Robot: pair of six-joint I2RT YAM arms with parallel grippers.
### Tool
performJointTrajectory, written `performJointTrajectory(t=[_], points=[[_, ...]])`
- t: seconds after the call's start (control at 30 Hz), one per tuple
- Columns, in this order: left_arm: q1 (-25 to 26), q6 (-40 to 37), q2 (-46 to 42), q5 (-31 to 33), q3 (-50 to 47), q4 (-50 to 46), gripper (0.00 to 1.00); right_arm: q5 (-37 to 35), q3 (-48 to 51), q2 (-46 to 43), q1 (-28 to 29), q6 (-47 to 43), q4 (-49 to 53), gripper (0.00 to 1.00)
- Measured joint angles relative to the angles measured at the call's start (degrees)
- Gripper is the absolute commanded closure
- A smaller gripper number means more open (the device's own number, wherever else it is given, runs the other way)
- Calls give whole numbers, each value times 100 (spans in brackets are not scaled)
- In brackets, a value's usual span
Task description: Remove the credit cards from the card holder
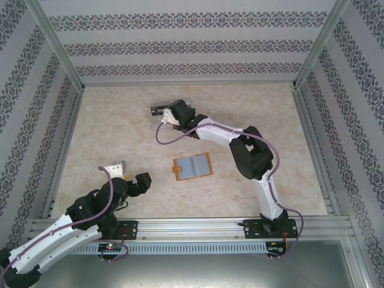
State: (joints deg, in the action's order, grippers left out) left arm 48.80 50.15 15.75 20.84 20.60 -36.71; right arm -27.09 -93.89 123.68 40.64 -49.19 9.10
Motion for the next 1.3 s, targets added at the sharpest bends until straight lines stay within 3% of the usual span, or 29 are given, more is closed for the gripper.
performJointTrajectory(t=[0.17, 0.27, 0.33, 0.53, 0.83, 1.13, 1.3], points=[[0, -11, -2, -26, 0, 2, 0, -90, 457, -787, 2, 872, 9, 81], [0, -42, 0, -87, 0, 4, 0, -90, 756, -1486, 2, 1720, 52, 96], [0, -55, 7, -118, 0, 11, 0, -17, 1025, -2028, 0, 2457, 57, 100], [0, -133, 304, -264, 9, 157, 0, 717, 1921, -3373, -20, 4304, 236, 100], [0, -212, 1379, -800, 68, 962, 2, 1823, 3429, -4186, -83, 6273, 625, 100], [0, -168, 3045, -1344, 308, 2109, 18, 3185, 4745, -4446, -444, 7460, 625, 100], [0, -74, 3980, -1620, 382, 2723, 26, 3560, 5125, -4341, -529, 7718, 387, 100]])
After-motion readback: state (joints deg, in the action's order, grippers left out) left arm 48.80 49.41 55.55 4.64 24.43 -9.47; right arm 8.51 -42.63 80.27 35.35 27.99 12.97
